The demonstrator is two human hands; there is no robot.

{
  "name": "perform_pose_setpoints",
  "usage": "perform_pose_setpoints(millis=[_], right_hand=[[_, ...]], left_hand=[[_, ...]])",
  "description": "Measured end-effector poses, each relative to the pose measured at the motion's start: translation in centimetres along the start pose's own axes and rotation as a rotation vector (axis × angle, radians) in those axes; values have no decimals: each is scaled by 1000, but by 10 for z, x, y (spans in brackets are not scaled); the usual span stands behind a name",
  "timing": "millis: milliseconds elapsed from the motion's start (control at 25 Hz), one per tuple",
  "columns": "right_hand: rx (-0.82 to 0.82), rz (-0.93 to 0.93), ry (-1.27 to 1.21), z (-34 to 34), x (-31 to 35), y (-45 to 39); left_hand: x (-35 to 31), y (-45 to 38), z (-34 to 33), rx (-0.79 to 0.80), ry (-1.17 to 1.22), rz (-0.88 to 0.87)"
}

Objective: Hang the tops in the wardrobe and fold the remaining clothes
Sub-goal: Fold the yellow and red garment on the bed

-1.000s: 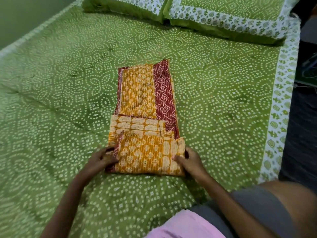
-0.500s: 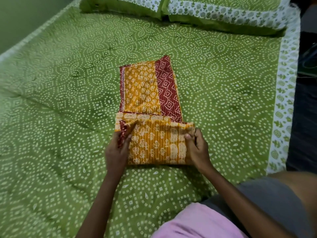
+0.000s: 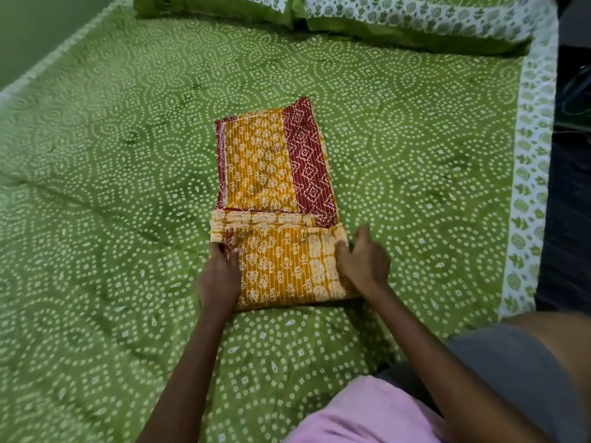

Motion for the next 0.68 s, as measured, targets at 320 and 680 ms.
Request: perform_pose_setpoints(millis=[320, 680], right_hand=[[338, 527, 336, -59, 38, 36], [384, 554, 532, -76, 25, -15]], left_hand=[[-25, 15, -7, -96, -210, -376], [-5, -16, -39, 300, -616, -585]])
Point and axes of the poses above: each hand's wrist, its own y-axis away from the middle knuckle, its own z-axis out of the back of the hand, x = y × z, the point moved 3 cm from there along -y, towards the middle knuckle, and after that the axes turned 11 degrees about x, right-handed, at the moved point
